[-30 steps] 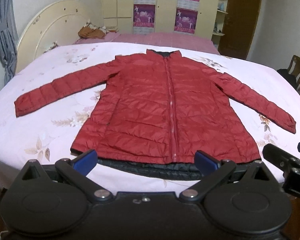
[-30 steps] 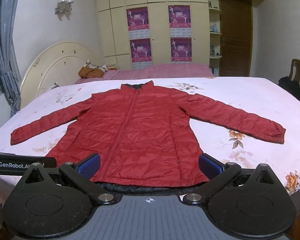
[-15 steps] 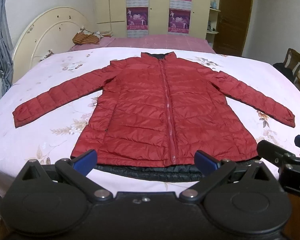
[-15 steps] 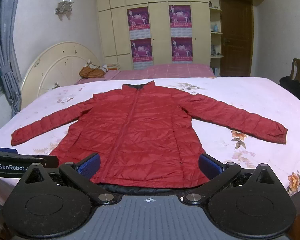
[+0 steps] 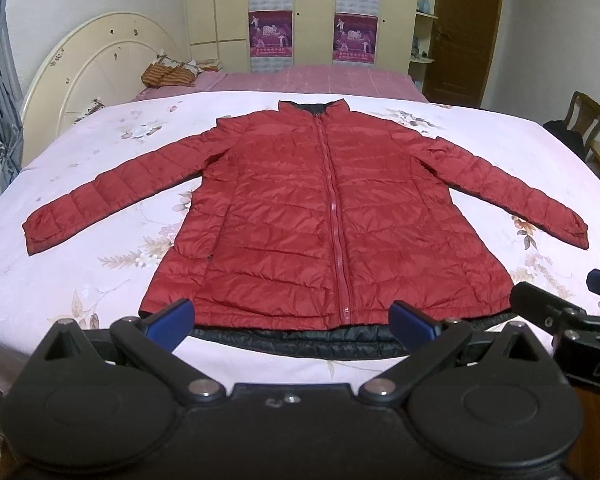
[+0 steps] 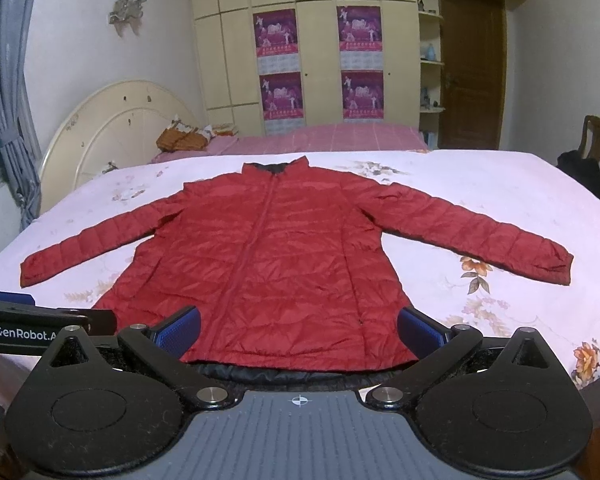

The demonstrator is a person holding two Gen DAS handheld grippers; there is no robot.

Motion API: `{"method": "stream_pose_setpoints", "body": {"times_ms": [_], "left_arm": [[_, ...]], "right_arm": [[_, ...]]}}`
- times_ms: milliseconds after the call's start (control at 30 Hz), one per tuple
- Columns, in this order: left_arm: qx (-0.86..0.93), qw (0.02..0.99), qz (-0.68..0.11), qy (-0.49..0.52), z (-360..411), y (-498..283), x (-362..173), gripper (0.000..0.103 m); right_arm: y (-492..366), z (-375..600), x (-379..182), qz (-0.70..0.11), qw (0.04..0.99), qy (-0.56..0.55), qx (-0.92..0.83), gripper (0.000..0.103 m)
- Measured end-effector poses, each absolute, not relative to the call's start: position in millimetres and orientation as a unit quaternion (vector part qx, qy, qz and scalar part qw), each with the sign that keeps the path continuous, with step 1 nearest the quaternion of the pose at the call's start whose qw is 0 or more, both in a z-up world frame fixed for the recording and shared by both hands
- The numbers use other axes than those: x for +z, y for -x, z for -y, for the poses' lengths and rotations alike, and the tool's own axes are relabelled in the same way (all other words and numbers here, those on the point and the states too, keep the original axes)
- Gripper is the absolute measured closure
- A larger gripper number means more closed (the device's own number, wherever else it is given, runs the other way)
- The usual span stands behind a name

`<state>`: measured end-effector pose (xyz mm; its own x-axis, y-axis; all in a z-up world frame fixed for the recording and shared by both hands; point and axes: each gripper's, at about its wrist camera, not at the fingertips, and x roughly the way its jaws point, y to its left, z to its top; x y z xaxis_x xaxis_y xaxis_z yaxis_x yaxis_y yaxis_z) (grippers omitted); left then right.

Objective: Fold large clothes

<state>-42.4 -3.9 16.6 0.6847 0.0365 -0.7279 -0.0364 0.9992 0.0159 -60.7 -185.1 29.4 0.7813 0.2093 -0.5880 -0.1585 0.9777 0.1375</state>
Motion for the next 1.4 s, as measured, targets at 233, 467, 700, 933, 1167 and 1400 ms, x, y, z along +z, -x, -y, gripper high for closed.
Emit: {"method": "stream_pose_setpoints", "body": {"times_ms": [233,467,700,933,1167,1400], "left_arm": [[0.02,0.916,-0.4,0.0,3,41,16,0.0],[0.017,0.915,-0.403,-0.002,4,39,15,0.0],[0.016,0.914,-0.406,0.0,3,39,14,0.0],[0.014,0.913,-0.408,0.0,2,35,12,0.0],[0.017,0.911,-0.413,0.002,-6,20,11,0.0],[0.017,0.909,-0.417,0.007,-18,-3,10,0.0]], "right_arm": [[60,184,27,-0.323,0.941,-0.036,0.098,0.0],[59,184,26,-0.324,0.94,-0.04,0.096,0.0],[58,185,25,-0.324,0.94,-0.04,0.097,0.0],[54,184,24,-0.325,0.94,-0.041,0.093,0.0],[42,184,20,-0.324,0.941,-0.047,0.082,0.0],[25,188,17,-0.324,0.942,-0.063,0.067,0.0]]}}
